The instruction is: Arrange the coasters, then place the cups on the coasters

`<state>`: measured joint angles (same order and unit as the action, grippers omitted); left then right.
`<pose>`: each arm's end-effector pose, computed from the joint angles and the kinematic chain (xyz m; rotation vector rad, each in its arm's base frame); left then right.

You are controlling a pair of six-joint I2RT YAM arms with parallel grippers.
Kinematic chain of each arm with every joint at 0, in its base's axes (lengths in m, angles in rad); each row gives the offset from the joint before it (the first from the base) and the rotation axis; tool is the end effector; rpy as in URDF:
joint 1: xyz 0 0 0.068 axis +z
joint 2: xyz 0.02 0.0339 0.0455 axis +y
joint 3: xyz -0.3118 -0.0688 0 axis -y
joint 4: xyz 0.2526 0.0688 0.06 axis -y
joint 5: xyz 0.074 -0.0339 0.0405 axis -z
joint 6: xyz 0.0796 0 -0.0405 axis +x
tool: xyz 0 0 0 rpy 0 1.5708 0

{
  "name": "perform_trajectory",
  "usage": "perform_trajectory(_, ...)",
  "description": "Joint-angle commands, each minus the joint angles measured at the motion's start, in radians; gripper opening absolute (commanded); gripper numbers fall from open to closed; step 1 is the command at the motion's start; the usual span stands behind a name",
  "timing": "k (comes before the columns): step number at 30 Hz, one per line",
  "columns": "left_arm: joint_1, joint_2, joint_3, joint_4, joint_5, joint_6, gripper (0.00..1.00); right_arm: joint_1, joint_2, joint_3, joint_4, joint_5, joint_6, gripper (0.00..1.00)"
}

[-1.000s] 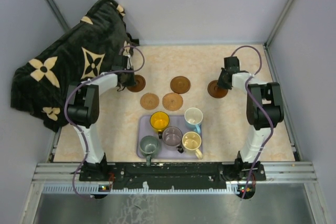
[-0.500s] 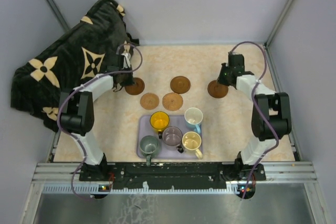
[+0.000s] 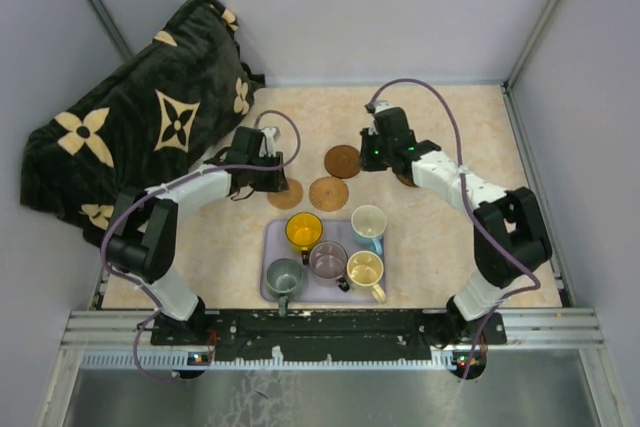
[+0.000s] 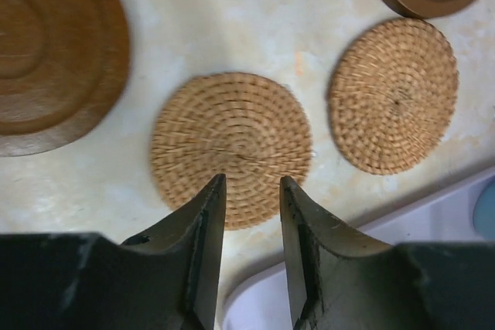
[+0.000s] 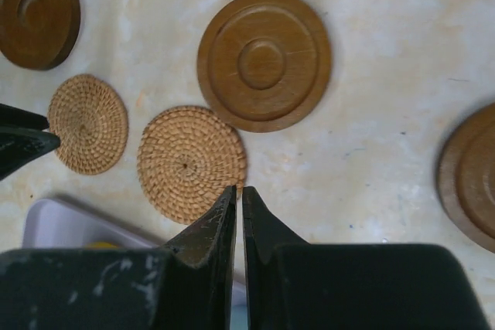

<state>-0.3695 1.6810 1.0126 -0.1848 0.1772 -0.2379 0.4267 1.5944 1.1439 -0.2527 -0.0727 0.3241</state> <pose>0.3585 -0.1539 0.1992 0.2440 2.4539 -0.4853 0.3598 0.1699 0.2700 -0.1578 2.3119 0.4719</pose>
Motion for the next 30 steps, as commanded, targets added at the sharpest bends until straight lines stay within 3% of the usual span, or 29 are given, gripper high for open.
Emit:
perform_trajectory(1, -0.05, -0.008, 0.008, -0.016, -0.034, 0.014, 0.38, 0.068, 0.078, 0.102, -0.023, 0.018, -0.018, 0.07)
perform_trajectory(7, -0.06, 0.029, 0.003, -0.036, -0.046, 0.012, 0.32, 0.137, 0.208, 0.19, -0.073, 0.008, -0.036, 0.06)
perform_trajectory(15, -0.063, 0.103, 0.036, -0.051, -0.044, 0.005, 0.32, 0.182, 0.331, 0.282, -0.13, -0.012, -0.053, 0.04)
perform_trajectory(30, -0.073, 0.218, 0.125, -0.056, -0.026, -0.001, 0.31, 0.195, 0.373, 0.203, -0.201, 0.037, -0.027, 0.04)
